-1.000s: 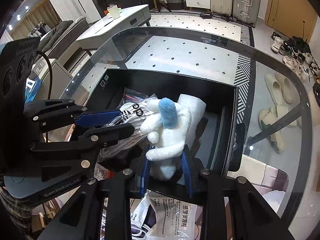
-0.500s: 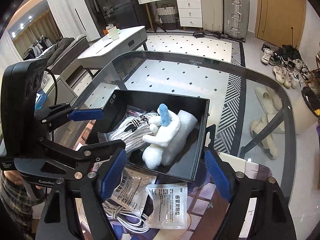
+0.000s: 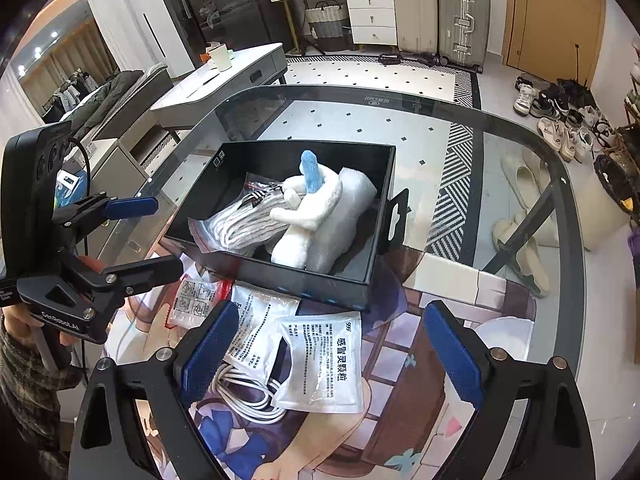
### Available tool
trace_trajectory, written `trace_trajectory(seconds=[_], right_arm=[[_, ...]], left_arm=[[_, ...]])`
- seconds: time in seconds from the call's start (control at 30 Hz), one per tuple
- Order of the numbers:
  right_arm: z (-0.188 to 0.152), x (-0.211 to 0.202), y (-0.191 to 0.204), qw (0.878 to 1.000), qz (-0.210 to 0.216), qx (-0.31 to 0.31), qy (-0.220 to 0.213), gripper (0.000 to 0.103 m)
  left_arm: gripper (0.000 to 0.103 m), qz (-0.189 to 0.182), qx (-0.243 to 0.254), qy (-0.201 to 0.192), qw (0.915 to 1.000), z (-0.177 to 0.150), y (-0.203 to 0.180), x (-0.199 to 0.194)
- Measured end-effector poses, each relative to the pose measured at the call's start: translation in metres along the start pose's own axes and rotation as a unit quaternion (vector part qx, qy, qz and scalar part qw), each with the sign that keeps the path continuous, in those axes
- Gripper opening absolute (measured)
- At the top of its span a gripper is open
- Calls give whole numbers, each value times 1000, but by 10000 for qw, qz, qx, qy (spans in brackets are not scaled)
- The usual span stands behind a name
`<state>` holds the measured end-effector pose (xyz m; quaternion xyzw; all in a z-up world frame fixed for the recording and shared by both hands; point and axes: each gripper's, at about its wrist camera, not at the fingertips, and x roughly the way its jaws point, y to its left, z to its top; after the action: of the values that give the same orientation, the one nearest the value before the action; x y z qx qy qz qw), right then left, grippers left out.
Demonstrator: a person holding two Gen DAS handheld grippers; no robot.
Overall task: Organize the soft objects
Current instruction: 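Open both grippers to release the plush and adidas bag into the box, then grasp the white sachet with red edge using the left gripper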
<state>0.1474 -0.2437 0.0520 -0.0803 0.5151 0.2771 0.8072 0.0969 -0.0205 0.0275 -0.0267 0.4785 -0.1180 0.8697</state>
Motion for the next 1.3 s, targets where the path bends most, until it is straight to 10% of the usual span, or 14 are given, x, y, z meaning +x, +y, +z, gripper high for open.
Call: trace_trajectory(seconds=[1.3], right_arm=[[-42,67,7,9969,-270,-194,716,95]], left_arm=[[103,-149,-413,724,9964,-49,0,50]])
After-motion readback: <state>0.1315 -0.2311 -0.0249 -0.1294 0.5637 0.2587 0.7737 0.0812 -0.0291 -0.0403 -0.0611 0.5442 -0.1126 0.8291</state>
